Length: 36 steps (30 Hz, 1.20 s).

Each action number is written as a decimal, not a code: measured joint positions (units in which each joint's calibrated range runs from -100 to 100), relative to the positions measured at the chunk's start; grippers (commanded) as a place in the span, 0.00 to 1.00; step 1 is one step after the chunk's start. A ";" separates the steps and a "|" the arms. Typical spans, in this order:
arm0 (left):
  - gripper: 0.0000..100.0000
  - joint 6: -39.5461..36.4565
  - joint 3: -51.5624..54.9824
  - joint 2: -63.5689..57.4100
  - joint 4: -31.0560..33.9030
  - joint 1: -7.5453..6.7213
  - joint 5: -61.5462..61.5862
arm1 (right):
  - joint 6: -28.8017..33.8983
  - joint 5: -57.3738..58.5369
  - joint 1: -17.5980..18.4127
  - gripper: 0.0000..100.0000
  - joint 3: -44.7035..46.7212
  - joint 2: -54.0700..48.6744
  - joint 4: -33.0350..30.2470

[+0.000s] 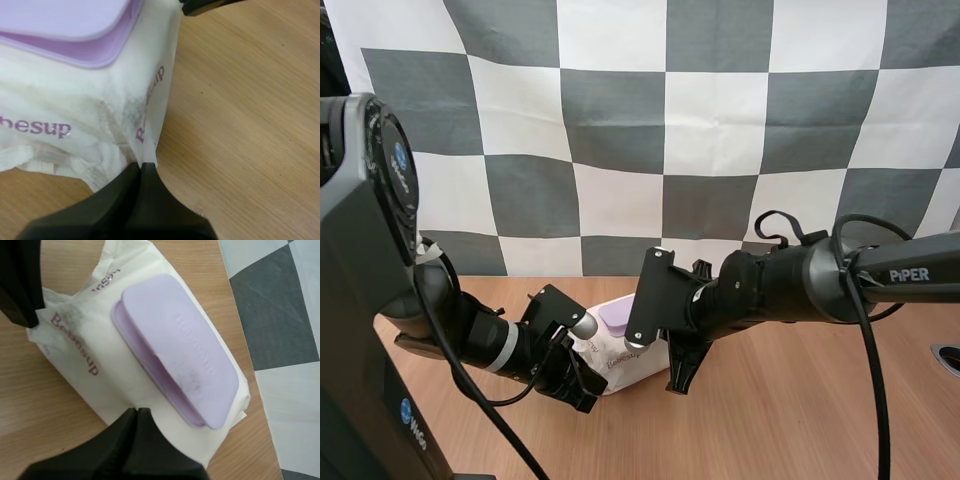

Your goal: Open the wet wipes lid

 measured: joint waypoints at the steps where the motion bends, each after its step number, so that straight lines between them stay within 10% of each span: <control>1: 0.00 0.00 0.00 0.00 0.00 0.00 0.00 | 0.00 -1.39 0.00 0.00 0.00 0.47 0.00; 36: 0.00 0.00 0.00 0.00 0.00 0.00 -0.17 | 0.00 -7.36 0.00 0.00 -21.88 19.02 1.64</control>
